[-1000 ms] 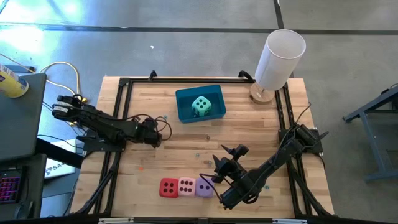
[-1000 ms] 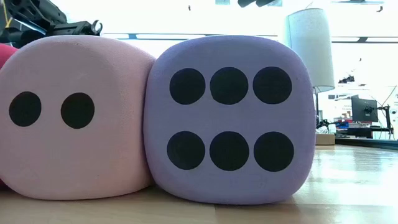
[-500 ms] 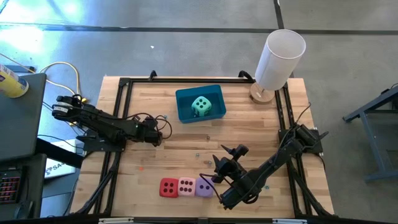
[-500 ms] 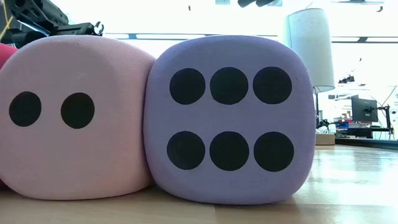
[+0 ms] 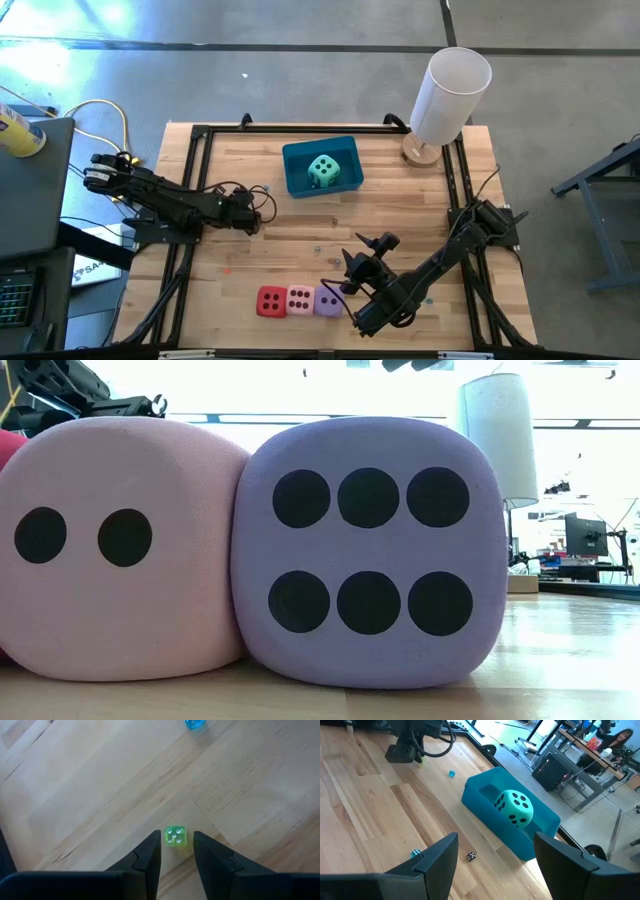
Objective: Pick & Place Dice
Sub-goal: Put the small green dice into the blue bin
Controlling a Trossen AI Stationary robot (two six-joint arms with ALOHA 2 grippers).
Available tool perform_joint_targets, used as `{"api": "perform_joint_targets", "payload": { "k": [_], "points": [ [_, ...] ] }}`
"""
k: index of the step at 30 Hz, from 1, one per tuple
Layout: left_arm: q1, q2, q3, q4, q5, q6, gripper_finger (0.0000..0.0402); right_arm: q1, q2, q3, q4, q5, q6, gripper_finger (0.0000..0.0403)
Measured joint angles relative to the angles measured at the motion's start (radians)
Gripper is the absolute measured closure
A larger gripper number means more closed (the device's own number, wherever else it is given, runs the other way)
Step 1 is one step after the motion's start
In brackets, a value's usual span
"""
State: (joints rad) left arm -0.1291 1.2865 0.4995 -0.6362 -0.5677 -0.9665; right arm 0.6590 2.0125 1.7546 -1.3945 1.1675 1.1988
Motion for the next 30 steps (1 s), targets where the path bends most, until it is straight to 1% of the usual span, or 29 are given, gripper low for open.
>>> {"api": "perform_joint_targets", "payload": {
  "k": [13,22,30],
  "points": [
    [0.0,0.006,0.0,0.03,0.012,-0.011,0.0293,0.0,0.0,0.0,0.001,-0.011,0.0,0.0154],
    [-0.002,0.065,0.005,0.047,0.01,-0.011,0.0293,0.0,0.0,0.0,0.007,-0.019,-0.003,0.0154],
    [-0.002,0.066,0.004,0.048,0.011,-0.011,0.0295,0.0,0.0,0.0,0.008,-0.019,-0.003,0.0154]
  ]
}}
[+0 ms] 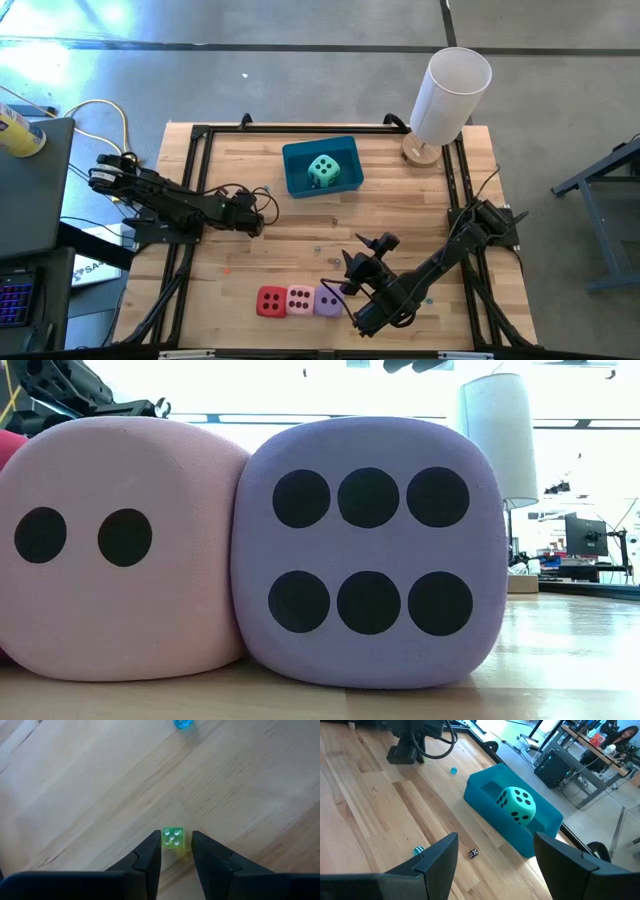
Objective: Pick & Place Dice
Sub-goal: Put the small green dice into the blue bin
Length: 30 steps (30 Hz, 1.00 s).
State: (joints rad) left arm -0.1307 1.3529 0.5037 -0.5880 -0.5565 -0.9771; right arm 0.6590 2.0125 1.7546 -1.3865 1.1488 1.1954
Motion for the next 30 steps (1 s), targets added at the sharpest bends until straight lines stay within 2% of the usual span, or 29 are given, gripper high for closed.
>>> {"api": "perform_joint_targets", "payload": {
  "k": [10,16,22,30],
  "points": [
    [0.001,0.001,-0.002,0.004,0.005,0.0,0.0347,0.0,0.0,0.0,0.003,0.0,0.0,0.0154],
    [-0.008,0.002,-0.005,0.024,-0.021,0.048,0.0353,0.0,0.0,0.0,0.011,-0.007,0.0,0.0154],
    [-0.016,-0.03,0.017,0.066,-0.03,0.14,0.0355,0.0,0.0,0.0,0.027,-0.012,0.001,0.0154],
    [-0.006,-0.167,0.153,0.102,-0.059,0.361,0.0356,0.0,0.0,0.0,0.101,-0.027,-0.059,0.0154]
  ]
}}
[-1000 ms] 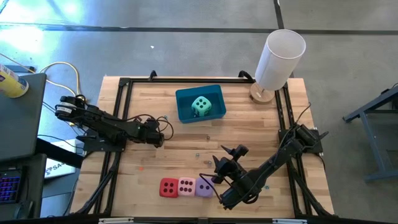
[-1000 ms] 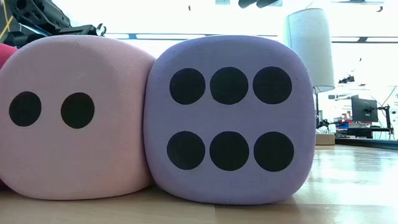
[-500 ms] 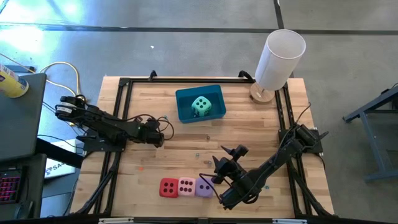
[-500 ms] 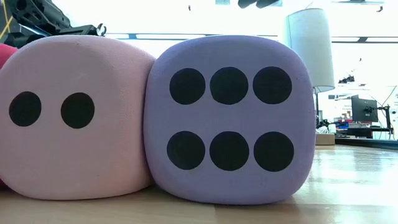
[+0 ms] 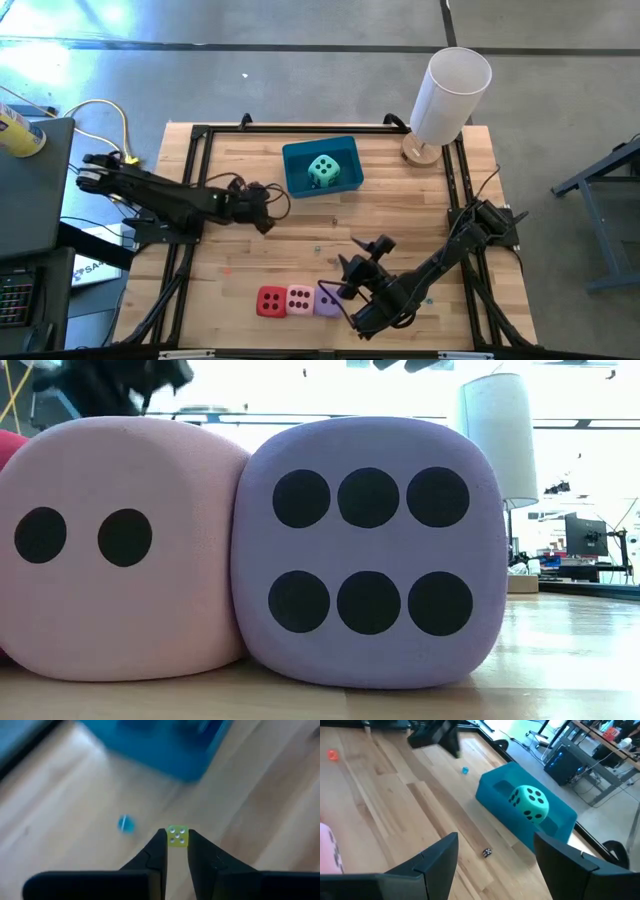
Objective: Pick & Place Dice
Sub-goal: Put the small green dice into the blue bin
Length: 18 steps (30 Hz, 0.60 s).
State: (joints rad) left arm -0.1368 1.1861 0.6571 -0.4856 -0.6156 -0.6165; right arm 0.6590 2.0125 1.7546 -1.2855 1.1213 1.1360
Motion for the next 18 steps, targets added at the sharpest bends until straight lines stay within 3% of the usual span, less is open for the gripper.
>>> {"api": "perform_joint_targets", "payload": {
  "k": [4,8,14,18],
  "points": [
    [0.038,-0.039,0.054,0.152,0.02,0.152,0.0356,0.002,0.0,0.0,0.025,0.0,-0.021,0.0154],
    [0.138,-0.033,0.066,0.308,0.138,0.297,0.0356,0.002,0.0,0.0,0.033,0.0,-0.023,0.0154],
    [0.337,0.045,0.068,0.468,0.404,0.321,0.0354,0.002,0.0,0.0,0.049,-0.001,-0.041,0.0154],
    [0.403,0.105,0.067,0.481,0.454,0.336,0.0339,0.002,0.0,0.0,0.049,-0.005,-0.041,0.0154]
  ]
}}
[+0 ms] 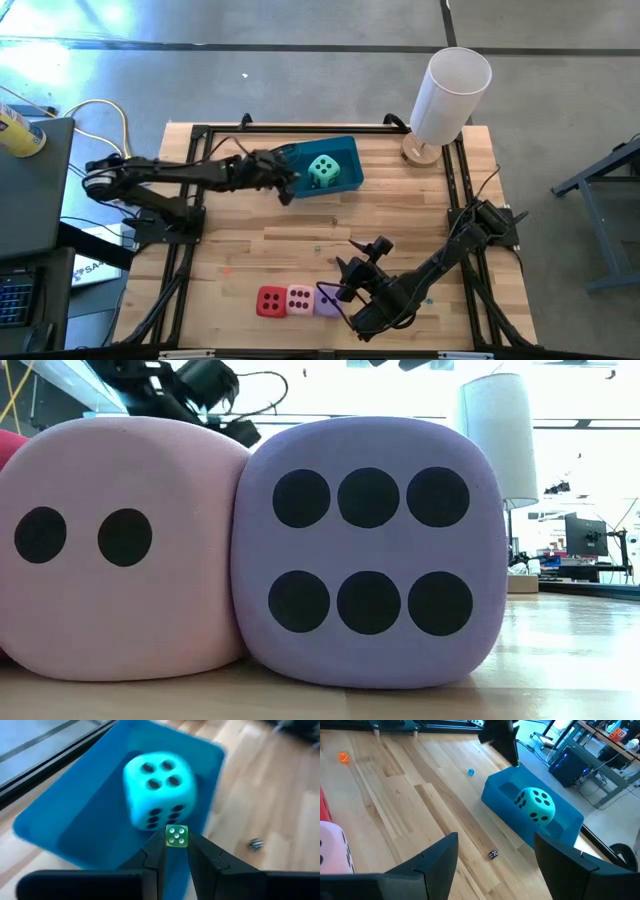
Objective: Pick & Place Dice
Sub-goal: Put the small green dice into the blue bin, then put the large red dice into the blue bin
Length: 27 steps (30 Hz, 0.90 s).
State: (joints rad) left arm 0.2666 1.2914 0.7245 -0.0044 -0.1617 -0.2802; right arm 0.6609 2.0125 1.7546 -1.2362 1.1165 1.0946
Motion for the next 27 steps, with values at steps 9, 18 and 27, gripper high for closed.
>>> {"api": "perform_joint_targets", "payload": {
  "k": [9,18,27],
  "points": [
    [0.016,0.062,0.0,0.038,-0.012,0.123,0.0295,0.0,0.0,0.0,0.0,-0.008,0.0,0.0154],
    [-0.033,0.058,0.0,0.04,-0.027,0.118,0.0225,0.0,0.0,0.0,-0.001,-0.008,-0.002,0.0154],
    [-0.142,0.0,0.0,0.036,-0.018,0.12,0.0201,0.0,0.0,0.0,-0.001,-0.009,-0.021,0.0154]
  ]
}}
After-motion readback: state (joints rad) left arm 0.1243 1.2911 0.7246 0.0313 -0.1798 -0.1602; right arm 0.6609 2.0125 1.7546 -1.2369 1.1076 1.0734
